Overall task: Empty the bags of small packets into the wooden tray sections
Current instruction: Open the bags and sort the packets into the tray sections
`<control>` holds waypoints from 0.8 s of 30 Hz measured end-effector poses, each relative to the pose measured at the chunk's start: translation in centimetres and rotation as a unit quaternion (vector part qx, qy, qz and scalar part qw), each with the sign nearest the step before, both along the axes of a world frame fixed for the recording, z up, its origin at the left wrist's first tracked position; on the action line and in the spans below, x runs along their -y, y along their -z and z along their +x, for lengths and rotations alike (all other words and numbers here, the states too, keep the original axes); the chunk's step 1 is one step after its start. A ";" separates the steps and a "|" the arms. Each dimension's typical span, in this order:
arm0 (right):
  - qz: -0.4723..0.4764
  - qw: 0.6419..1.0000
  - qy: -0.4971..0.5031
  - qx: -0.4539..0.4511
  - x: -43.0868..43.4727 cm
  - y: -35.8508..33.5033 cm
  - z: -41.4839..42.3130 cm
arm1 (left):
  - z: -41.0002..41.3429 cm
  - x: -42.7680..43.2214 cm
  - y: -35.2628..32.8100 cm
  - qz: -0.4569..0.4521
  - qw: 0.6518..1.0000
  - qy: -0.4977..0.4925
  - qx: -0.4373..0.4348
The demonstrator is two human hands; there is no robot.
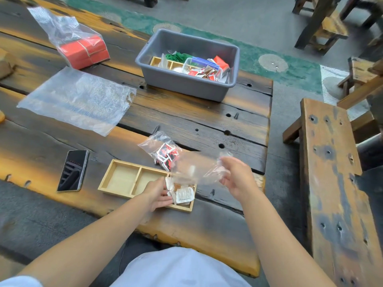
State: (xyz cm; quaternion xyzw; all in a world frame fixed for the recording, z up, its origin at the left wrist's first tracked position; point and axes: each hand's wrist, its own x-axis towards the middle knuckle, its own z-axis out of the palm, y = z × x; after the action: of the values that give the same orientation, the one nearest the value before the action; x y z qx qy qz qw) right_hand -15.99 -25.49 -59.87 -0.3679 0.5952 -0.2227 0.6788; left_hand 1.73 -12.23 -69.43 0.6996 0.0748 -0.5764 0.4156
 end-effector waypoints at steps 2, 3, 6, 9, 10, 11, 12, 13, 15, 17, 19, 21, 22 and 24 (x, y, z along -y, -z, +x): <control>0.124 0.980 0.120 0.095 0.4 2.0 -2.5 | -0.6 0.6 0.3 -0.008 1.000 0.011 0.005; 0.163 0.964 0.170 0.123 0.3 3.1 -3.7 | -0.8 1.0 0.4 0.000 0.999 0.018 0.027; 0.235 0.925 0.260 0.148 -0.4 6.6 -6.4 | -1.3 1.9 0.9 0.065 0.985 0.065 0.149; 0.255 0.938 0.229 0.052 -2.0 9.7 -7.7 | -1.0 1.4 1.5 0.100 0.931 0.216 0.278; 0.253 0.945 0.208 0.010 -2.7 9.9 -7.8 | -0.7 1.2 1.9 0.102 0.910 0.270 0.297; 0.252 0.948 0.189 -0.031 -3.2 10.6 -8.0 | -0.5 1.0 2.0 0.096 0.899 0.305 0.299; 0.246 0.950 0.177 -0.071 -3.6 10.9 -7.9 | -0.2 0.9 2.1 0.086 0.895 0.323 0.296; 0.229 0.952 0.167 -0.117 -3.8 11.4 -8.0 | 0.1 0.9 2.0 0.076 0.897 0.323 0.290; 0.181 0.938 0.141 -0.260 -3.8 11.9 -7.9 | 0.8 0.9 1.7 0.058 0.914 0.289 0.278; 0.097 0.897 0.052 -0.428 -3.3 11.5 -7.4 | 2.0 1.1 1.9 0.042 0.936 0.237 0.256; -0.037 0.858 -0.032 -0.512 -2.8 10.5 -6.1 | 3.3 1.6 1.8 0.032 0.956 0.185 0.228; -0.137 0.855 -0.082 -0.494 -1.9 10.0 -3.9 | 4.6 2.3 1.6 0.015 0.977 0.110 0.182; -0.167 0.862 -0.106 -0.466 -1.5 10.0 -2.6 | 5.2 2.6 1.5 0.002 0.986 0.064 0.153; -0.206 0.887 -0.155 -0.382 -0.8 10.1 0.3 | 6.3 3.4 1.2 -0.013 0.995 -0.024 0.100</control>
State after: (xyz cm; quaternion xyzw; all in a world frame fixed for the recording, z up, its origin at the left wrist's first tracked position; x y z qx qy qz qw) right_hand -15.74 -24.72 -70.00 -0.6439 0.6845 -0.0742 0.3336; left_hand 8.01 -15.64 -70.67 0.7462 0.0417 -0.4944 0.4438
